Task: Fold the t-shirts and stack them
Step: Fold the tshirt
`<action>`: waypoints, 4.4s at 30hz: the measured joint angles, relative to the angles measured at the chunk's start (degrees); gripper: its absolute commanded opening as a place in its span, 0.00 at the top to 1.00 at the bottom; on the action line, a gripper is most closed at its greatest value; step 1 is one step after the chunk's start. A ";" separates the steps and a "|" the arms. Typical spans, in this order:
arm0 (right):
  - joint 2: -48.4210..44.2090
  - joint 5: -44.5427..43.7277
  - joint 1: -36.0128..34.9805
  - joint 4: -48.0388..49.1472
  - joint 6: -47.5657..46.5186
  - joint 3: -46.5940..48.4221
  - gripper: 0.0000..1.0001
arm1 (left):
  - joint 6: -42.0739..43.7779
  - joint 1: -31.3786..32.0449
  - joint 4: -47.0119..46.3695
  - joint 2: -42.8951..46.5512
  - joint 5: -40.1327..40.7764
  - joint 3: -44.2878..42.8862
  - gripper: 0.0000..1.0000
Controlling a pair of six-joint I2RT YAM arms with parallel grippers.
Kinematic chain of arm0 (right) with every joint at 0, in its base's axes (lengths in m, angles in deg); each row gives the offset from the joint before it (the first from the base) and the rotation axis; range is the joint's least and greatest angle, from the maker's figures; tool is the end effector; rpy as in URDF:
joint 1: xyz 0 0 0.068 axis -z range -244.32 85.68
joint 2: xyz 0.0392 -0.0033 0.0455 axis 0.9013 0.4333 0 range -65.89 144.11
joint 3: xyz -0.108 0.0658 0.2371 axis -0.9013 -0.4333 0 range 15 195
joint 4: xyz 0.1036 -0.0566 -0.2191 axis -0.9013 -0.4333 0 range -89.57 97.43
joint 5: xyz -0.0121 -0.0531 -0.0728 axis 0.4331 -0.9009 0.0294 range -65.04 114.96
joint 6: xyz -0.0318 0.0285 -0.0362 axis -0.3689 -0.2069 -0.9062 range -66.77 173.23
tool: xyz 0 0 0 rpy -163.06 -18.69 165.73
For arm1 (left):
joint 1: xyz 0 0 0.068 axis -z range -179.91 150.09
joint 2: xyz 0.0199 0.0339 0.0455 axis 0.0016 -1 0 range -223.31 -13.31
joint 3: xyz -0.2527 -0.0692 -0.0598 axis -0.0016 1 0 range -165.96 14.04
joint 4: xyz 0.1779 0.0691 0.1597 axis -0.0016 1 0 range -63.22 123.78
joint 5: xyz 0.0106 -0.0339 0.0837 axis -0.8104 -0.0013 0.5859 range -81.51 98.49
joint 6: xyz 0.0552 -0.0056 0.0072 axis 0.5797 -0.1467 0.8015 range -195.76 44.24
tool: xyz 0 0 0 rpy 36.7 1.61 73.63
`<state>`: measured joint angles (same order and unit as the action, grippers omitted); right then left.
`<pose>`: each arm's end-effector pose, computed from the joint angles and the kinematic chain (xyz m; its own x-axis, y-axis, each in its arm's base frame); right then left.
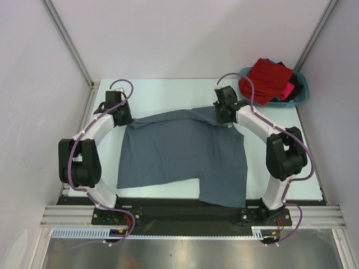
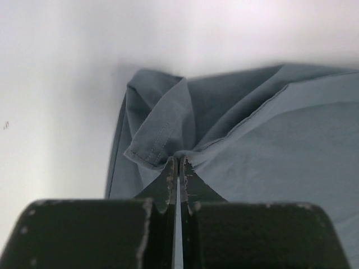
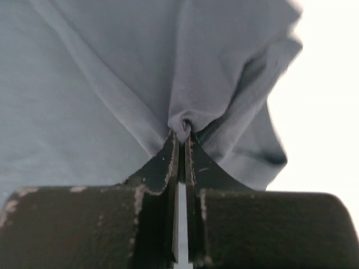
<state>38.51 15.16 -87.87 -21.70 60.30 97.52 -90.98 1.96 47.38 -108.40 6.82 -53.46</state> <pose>0.3622 0.1507 0.2473 -0.7434 -0.1918 -0.6407 -0.2056 0.9772 -0.0539 0.3508 -0.0126 0.2344 -0.7324 -0.2387 -0.6377 -0.1453 0.9698 -0.1961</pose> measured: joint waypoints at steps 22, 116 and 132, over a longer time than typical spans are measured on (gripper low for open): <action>-0.66 -3.15 -0.37 -10.67 14.51 -5.73 0.45 | -1.27 6.47 19.50 -16.33 14.36 -9.97 0.81; 22.62 20.81 18.16 0.11 9.77 30.53 0.94 | -0.72 9.01 14.60 -15.54 -5.53 -19.54 0.55; 35.50 14.84 16.17 -6.03 6.78 43.32 0.57 | -0.37 9.01 14.80 -18.12 -6.49 -20.98 0.56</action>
<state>74.00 30.00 -71.70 -27.73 67.08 140.84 -91.35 10.97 62.17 -126.52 0.33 -74.45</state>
